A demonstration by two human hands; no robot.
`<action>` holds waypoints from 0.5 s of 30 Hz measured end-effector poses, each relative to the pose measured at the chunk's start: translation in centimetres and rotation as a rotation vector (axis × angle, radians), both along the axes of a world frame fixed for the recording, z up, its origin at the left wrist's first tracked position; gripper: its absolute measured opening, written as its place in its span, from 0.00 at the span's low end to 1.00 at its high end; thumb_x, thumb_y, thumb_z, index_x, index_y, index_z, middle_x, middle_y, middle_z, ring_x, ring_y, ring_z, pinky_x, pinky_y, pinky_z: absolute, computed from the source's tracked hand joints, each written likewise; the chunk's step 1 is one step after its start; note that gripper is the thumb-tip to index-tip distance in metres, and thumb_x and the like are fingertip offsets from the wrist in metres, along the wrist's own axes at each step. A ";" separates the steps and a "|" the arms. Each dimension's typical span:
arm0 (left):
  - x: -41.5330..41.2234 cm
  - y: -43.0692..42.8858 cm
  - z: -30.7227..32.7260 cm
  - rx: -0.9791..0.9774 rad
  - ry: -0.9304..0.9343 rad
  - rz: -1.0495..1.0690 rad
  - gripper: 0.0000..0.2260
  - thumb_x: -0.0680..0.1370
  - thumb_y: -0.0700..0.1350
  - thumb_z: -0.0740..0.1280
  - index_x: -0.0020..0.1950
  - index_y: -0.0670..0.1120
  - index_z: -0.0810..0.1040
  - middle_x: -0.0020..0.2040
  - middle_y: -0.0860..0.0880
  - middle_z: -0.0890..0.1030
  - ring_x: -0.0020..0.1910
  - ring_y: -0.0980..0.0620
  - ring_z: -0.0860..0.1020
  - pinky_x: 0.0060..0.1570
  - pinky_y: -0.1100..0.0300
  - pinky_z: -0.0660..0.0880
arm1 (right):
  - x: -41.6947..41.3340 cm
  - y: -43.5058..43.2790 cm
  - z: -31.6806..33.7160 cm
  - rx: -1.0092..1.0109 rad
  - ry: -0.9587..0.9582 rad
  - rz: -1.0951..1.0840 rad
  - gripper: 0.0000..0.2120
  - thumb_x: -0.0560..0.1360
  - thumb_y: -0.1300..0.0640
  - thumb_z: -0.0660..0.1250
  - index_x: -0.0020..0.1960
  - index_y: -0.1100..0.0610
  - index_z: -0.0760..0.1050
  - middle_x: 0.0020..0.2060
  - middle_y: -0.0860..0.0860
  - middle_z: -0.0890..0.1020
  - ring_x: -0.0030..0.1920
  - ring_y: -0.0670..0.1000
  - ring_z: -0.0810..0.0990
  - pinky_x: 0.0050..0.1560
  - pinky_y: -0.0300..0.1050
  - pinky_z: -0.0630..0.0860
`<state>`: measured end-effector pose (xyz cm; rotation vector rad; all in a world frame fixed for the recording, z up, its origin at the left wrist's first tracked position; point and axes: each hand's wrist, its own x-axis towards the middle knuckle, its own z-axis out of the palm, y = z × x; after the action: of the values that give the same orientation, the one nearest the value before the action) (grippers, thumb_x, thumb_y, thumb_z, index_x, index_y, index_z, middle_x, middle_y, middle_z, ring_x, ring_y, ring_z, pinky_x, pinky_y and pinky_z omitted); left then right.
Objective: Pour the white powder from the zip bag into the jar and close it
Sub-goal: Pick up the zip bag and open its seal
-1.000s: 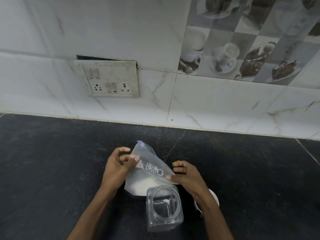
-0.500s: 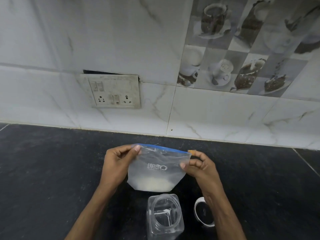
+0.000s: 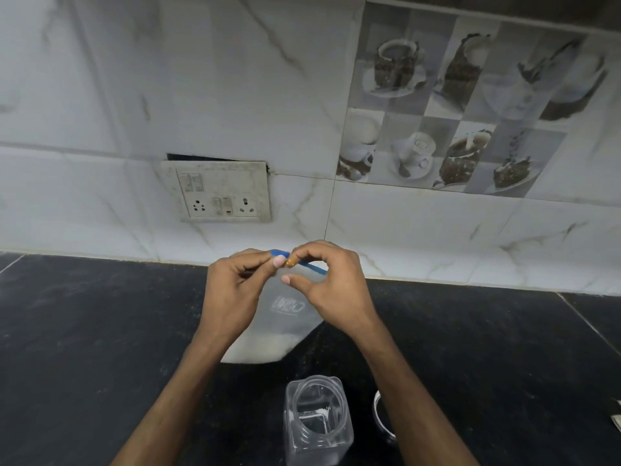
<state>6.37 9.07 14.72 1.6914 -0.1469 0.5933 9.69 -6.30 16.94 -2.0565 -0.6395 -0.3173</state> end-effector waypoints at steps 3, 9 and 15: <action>-0.4 0.4 0.4 -0.016 -0.021 0.010 0.06 0.74 0.47 0.70 0.45 0.55 0.86 0.42 0.54 0.87 0.42 0.60 0.82 0.44 0.70 0.76 | -0.5 0.1 0.4 0.125 -0.020 0.007 0.11 0.67 0.61 0.79 0.47 0.55 0.83 0.46 0.47 0.85 0.48 0.43 0.82 0.53 0.28 0.74; -1.0 -0.1 0.8 -0.042 -0.013 0.031 0.05 0.74 0.47 0.71 0.45 0.51 0.87 0.44 0.50 0.87 0.44 0.55 0.84 0.45 0.68 0.78 | -1.1 -0.1 0.6 0.205 0.031 0.050 0.06 0.68 0.63 0.78 0.44 0.58 0.83 0.41 0.46 0.86 0.45 0.43 0.84 0.53 0.33 0.77; -1.7 0.2 1.4 -0.092 0.027 0.108 0.07 0.77 0.44 0.70 0.41 0.50 0.85 0.43 0.58 0.87 0.36 0.62 0.80 0.37 0.69 0.77 | -0.6 -2.8 0.0 0.136 0.054 0.063 0.06 0.69 0.64 0.78 0.40 0.55 0.83 0.37 0.44 0.85 0.39 0.40 0.82 0.47 0.31 0.75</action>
<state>4.64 9.27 16.08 1.6243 -0.0088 0.6480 9.12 -9.13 16.89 -1.9049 -0.6312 -0.2611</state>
